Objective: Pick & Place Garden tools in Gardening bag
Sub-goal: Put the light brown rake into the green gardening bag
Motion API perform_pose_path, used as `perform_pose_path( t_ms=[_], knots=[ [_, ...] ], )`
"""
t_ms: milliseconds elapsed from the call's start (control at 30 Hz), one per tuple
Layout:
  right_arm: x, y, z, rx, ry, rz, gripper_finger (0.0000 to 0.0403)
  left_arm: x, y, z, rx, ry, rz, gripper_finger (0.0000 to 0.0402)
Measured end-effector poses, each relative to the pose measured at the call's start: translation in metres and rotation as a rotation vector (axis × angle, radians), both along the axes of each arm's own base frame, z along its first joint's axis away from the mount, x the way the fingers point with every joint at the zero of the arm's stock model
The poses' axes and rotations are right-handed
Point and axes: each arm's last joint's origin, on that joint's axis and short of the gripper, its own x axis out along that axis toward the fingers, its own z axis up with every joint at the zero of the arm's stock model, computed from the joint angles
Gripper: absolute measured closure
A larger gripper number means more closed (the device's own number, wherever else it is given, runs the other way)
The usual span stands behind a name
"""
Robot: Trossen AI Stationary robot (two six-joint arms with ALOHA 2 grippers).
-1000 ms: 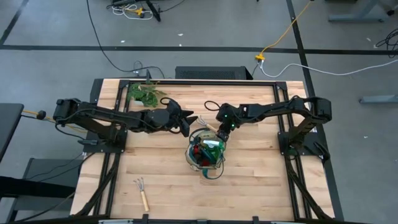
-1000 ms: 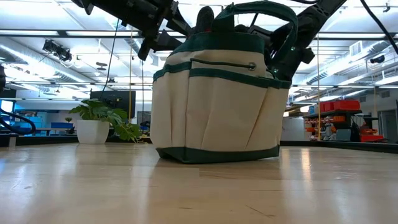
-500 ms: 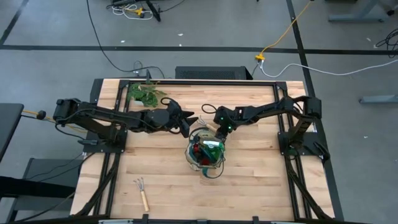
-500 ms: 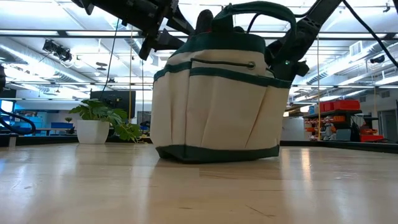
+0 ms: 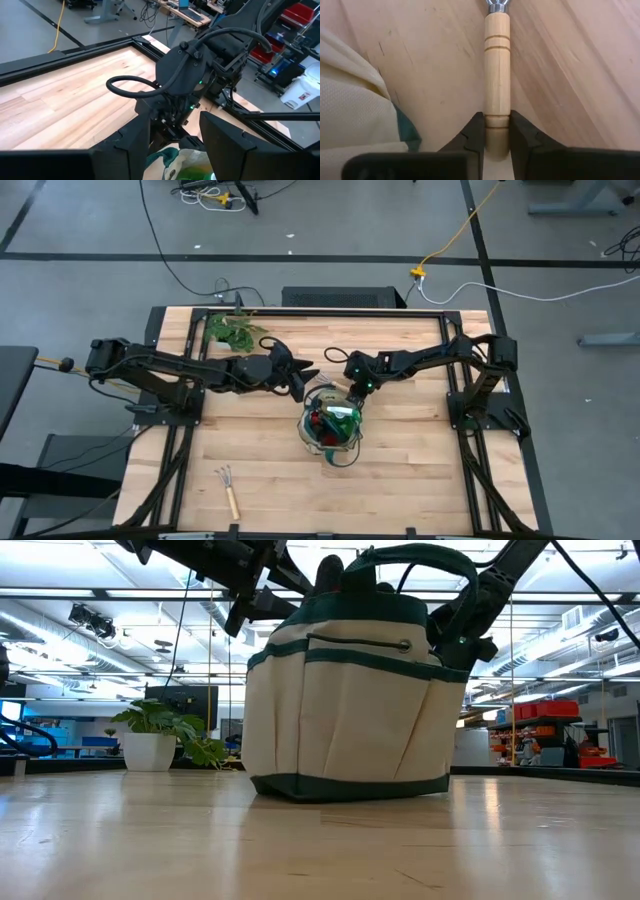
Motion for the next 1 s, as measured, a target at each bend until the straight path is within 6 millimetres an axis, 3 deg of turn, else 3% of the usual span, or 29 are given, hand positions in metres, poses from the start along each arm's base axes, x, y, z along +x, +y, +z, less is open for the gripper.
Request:
perform_pose_path(
  t_ms=[400,800,1000],
  knots=[
    [-0.004,-0.001,0.004,-0.058,0.027,-0.017,0.0353,0.000,0.000,0.000,0.009,0.004,-0.001,0.0223],
    [-0.013,-0.006,0.016,-0.279,0.089,-0.073,0.0353,0.002,0.000,0.007,0.192,0.006,-0.045,0.0223],
    [-0.013,-0.007,0.035,-0.308,0.057,-0.081,0.0352,0.004,-0.002,0.015,0.185,-0.088,-0.112,0.0223]
  ],
)
